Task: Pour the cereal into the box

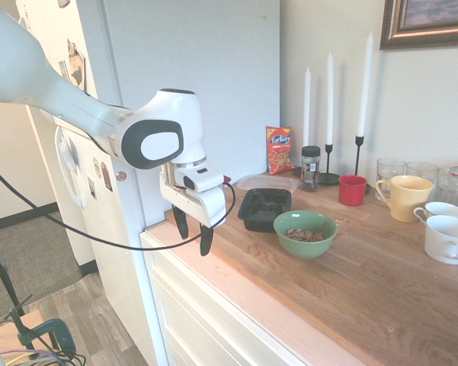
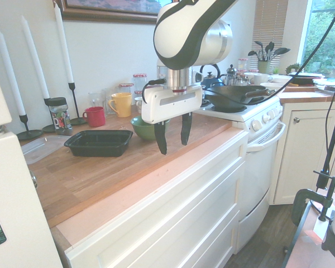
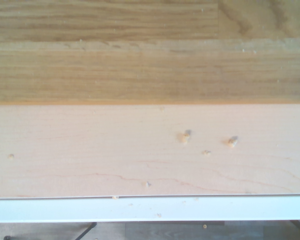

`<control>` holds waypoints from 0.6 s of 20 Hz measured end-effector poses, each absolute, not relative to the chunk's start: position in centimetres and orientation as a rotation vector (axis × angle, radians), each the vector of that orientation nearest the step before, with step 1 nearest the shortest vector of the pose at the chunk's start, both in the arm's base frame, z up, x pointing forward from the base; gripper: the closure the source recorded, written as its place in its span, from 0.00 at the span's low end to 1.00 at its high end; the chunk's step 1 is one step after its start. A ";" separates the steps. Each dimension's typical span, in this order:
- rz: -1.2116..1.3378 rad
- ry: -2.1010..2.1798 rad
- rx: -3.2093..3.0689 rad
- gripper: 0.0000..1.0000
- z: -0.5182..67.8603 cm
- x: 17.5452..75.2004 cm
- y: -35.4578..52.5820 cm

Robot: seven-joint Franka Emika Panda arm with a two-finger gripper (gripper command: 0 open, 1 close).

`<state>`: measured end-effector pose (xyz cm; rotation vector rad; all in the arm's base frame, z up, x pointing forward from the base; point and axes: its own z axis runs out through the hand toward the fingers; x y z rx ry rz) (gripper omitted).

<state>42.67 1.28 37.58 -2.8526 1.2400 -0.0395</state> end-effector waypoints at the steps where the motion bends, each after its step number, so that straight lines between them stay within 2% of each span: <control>1: -0.038 1.241 -2.852 0.00 37.5 42.7 1.2; 6: -0.098 1.240 -2.839 0.00 39.6 44.6 0.2; 12: -0.178 1.321 -2.779 0.00 44.4 52.1 -5.9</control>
